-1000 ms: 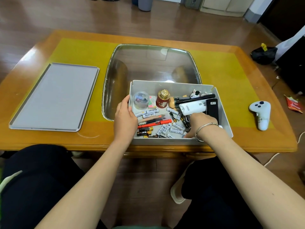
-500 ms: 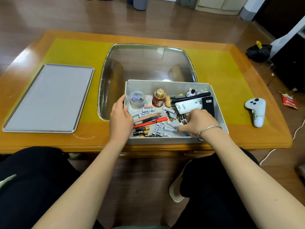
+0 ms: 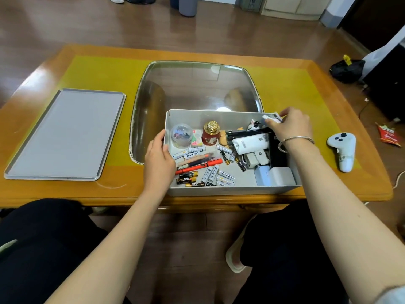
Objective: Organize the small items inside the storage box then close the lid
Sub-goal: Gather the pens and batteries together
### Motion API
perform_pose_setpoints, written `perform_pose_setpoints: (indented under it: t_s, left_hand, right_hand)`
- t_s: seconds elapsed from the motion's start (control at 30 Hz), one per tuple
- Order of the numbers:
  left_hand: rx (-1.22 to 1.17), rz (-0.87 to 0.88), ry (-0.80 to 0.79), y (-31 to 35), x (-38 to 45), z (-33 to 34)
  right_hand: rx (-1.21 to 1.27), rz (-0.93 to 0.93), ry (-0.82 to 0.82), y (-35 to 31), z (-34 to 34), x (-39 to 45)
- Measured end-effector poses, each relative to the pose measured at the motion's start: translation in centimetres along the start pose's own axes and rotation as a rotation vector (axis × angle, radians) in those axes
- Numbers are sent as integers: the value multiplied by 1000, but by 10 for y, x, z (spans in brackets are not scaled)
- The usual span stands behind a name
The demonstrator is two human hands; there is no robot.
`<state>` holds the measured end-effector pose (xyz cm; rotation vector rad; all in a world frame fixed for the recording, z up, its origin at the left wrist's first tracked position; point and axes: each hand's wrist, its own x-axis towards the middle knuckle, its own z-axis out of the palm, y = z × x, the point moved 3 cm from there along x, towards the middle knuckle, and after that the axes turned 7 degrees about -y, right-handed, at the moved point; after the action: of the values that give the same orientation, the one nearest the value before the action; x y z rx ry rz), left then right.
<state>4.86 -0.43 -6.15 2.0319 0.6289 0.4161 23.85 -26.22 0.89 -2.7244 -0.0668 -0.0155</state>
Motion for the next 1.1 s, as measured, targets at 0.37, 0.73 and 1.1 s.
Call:
perform_pose_setpoints:
  t_s: [0.37, 0.73, 1.1]
  left_hand:
    - [5, 0, -1, 3, -1, 0]
    - [-54, -24, -9, 7, -3, 8]
    - [-92, -6, -12, 1, -3, 7]
  right_hand:
    - [-103, -119, 81, -13, 0, -16]
    - [-213, -648, -472, -92, 70, -93]
    - [-502, -798, -595, -99, 110, -73]
